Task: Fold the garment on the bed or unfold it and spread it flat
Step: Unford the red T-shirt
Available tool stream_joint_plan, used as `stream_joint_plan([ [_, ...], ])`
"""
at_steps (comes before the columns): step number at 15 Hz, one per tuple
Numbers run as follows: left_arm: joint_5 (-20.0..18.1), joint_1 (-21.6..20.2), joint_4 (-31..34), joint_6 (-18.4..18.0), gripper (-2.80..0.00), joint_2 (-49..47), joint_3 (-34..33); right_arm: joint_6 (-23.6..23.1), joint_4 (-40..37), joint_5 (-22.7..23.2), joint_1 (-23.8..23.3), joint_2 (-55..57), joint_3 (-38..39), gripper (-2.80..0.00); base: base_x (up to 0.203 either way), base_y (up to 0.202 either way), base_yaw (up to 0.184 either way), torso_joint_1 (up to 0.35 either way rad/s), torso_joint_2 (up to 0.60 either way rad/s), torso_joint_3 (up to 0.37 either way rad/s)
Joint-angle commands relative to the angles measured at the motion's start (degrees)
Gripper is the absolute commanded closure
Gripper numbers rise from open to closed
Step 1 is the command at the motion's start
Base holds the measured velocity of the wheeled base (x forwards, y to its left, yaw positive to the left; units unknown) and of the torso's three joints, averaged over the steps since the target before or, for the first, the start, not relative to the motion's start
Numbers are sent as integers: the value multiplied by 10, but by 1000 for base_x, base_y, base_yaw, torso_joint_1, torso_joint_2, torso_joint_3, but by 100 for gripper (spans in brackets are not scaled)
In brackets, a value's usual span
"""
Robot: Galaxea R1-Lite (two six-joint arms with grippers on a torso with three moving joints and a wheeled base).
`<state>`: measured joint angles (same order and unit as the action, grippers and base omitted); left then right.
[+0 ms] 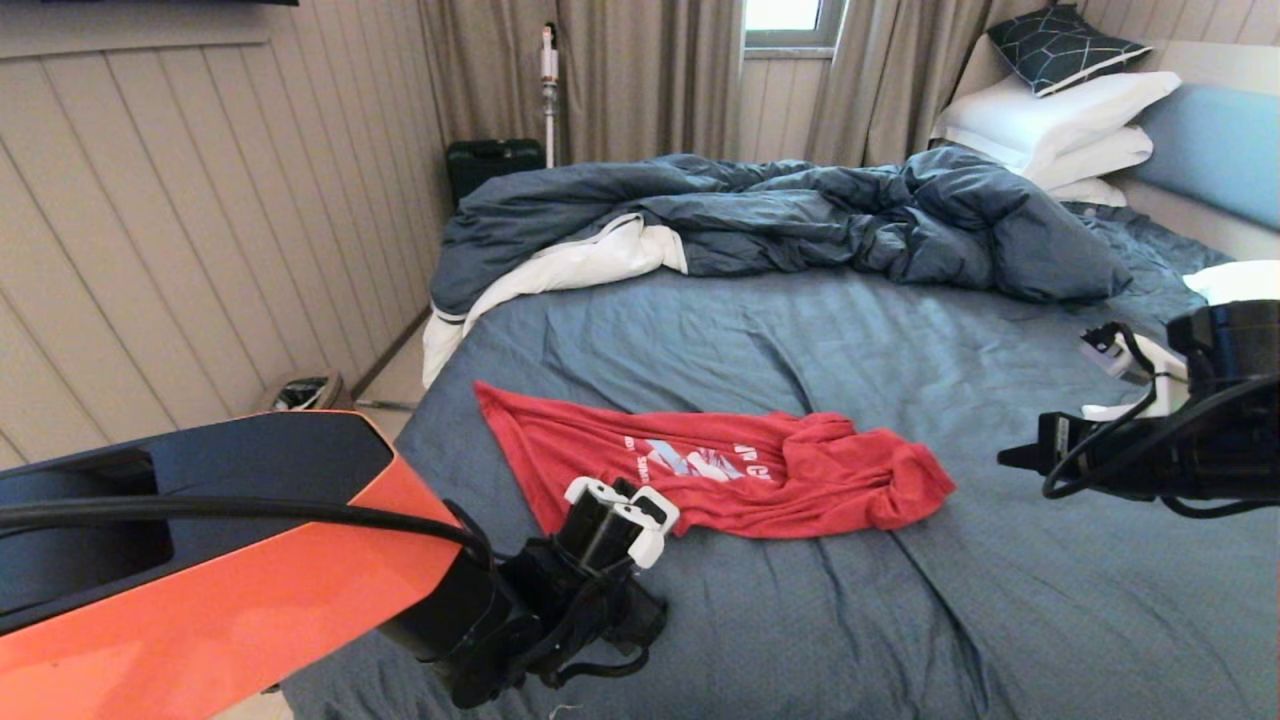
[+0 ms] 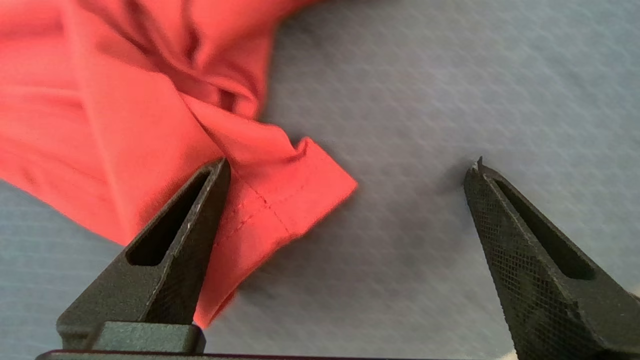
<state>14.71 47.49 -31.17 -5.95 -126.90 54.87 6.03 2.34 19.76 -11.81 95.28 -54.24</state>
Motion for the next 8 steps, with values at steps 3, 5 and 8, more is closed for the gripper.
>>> stream_joint_plan([
  [3, 1, -8, -28, -6, 0, -8, -1, 0, 0, 1, -1, 2, 0, 0, 0, 0, 0, 0, 0, 0],
  [5, 1, -8, -33, -6, 0, -8, 1, 0, 0, 1, -1, 3, 0, 0, 0, 0, 0, 0, 0, 0],
  [8, 3, -7, -39, -6, 0, -5, -2, 0, 1, 1, -1, 3, 0, 0, 0, 0, 0, 0, 0, 0],
])
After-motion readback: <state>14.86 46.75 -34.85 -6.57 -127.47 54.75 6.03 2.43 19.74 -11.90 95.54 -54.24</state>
